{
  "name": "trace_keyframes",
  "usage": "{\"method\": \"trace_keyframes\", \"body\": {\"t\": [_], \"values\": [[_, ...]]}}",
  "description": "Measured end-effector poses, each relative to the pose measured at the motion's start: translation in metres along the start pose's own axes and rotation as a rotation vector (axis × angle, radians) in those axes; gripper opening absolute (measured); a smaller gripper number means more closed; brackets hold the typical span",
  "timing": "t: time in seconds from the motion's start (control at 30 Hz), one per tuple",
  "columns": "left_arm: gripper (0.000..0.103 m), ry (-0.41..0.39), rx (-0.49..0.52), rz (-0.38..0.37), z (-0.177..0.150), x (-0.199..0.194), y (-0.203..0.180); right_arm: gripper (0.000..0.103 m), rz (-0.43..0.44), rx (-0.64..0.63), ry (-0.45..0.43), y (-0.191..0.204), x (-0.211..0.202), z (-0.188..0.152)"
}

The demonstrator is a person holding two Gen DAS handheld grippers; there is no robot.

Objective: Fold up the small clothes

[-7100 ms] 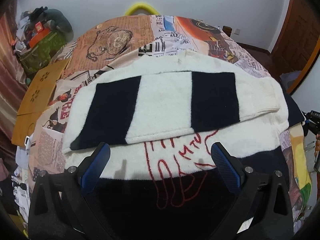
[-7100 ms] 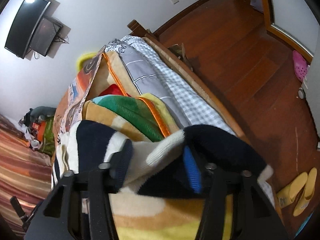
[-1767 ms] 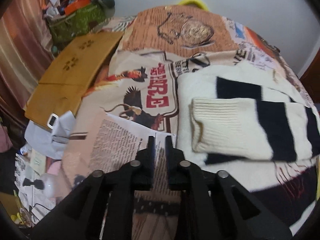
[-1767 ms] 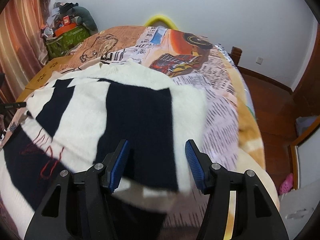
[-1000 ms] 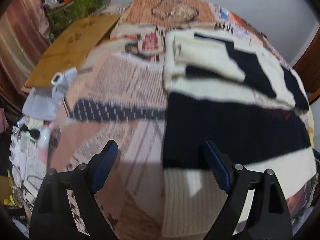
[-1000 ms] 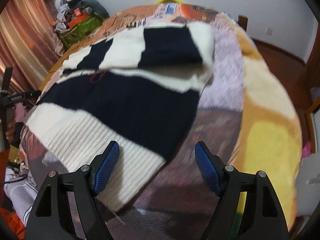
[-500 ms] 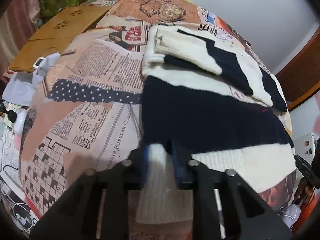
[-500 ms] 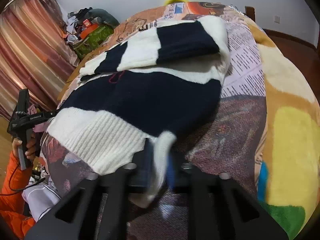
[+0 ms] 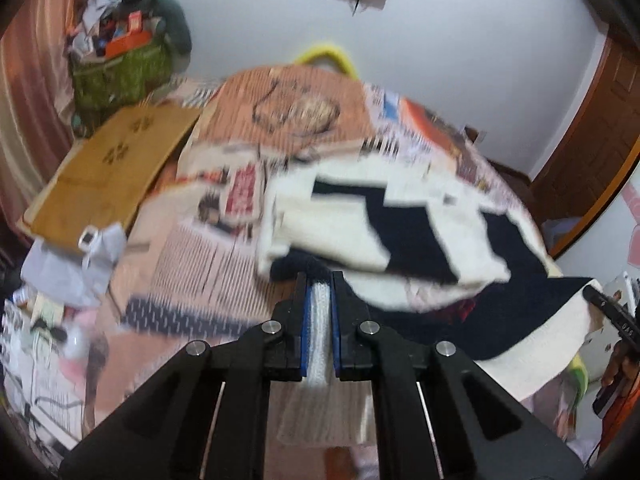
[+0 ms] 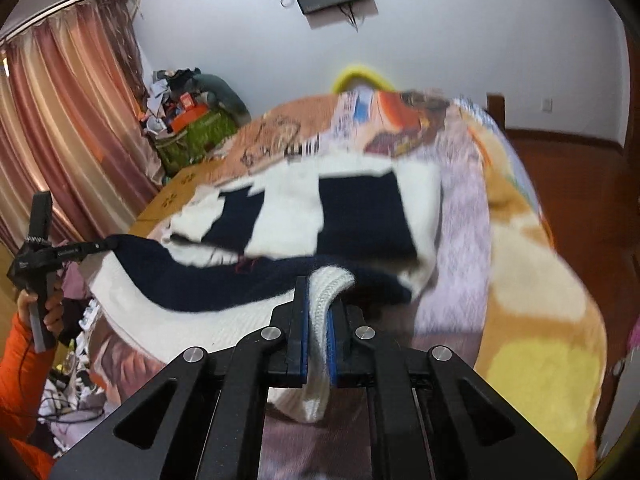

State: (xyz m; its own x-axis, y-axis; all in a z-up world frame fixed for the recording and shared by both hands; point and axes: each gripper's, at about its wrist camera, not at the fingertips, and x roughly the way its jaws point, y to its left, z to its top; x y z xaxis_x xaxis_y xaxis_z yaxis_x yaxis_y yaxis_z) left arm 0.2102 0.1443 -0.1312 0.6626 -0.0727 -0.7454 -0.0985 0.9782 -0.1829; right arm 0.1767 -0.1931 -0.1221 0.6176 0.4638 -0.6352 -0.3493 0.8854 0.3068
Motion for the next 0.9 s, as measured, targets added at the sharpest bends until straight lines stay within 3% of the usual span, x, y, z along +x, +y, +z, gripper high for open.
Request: {"method": "trace_keyframes", "body": {"t": [0.2, 0.47, 0.7, 0.9], "values": [[0.008, -0.053, 0.014, -0.014, 0.053, 0.01, -0.018, 0.006, -0.003, -0.031, -0.056, -0.002, 0.012, 0.041], [0.005, -0.064, -0.014, 0.065, 0.102, 0.069, -0.018, 0.006, -0.024, -0.031, -0.045, -0.019, 0.062, 0.094], [0.0, 0.046, -0.027, 0.149, 0.12, 0.159, 0.004, 0.006, -0.034, 0.019, 0.029, -0.048, 0.122, 0.113], [0.0, 0.143, -0.028, 0.172, 0.105, 0.213, 0.024, 0.006, -0.045, 0.112, 0.144, -0.079, 0.171, 0.107]]}}
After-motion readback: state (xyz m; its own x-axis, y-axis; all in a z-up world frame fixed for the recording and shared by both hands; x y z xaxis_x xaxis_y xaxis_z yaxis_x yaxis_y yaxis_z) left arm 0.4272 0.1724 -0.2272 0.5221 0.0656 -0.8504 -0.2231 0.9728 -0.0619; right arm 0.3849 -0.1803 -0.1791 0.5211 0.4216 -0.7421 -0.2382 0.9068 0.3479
